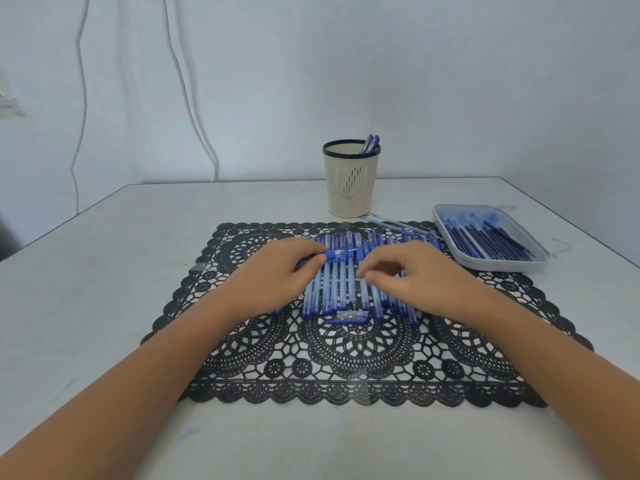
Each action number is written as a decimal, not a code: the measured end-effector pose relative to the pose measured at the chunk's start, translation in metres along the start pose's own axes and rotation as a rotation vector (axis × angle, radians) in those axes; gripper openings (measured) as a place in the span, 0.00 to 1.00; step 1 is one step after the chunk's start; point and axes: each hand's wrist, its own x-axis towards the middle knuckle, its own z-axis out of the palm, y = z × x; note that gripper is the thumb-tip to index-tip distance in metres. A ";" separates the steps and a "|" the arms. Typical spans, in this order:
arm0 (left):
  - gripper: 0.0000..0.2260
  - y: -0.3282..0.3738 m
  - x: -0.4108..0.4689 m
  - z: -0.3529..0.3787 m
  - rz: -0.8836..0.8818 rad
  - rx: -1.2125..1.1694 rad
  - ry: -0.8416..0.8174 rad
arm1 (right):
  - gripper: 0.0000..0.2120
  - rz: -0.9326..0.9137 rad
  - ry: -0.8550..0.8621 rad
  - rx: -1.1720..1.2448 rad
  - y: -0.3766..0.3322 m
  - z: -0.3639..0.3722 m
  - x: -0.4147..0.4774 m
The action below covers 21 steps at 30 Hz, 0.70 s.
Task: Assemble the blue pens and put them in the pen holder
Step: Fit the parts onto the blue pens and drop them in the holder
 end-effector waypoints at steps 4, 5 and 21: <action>0.13 0.004 0.000 0.001 0.049 0.001 0.004 | 0.04 0.068 0.259 0.148 0.007 -0.005 0.004; 0.12 0.006 0.000 0.001 0.070 -0.003 0.003 | 0.05 0.055 0.249 0.174 0.007 -0.004 0.004; 0.13 -0.012 -0.002 -0.001 -0.058 0.019 0.106 | 0.06 0.251 0.526 0.307 0.049 -0.045 0.009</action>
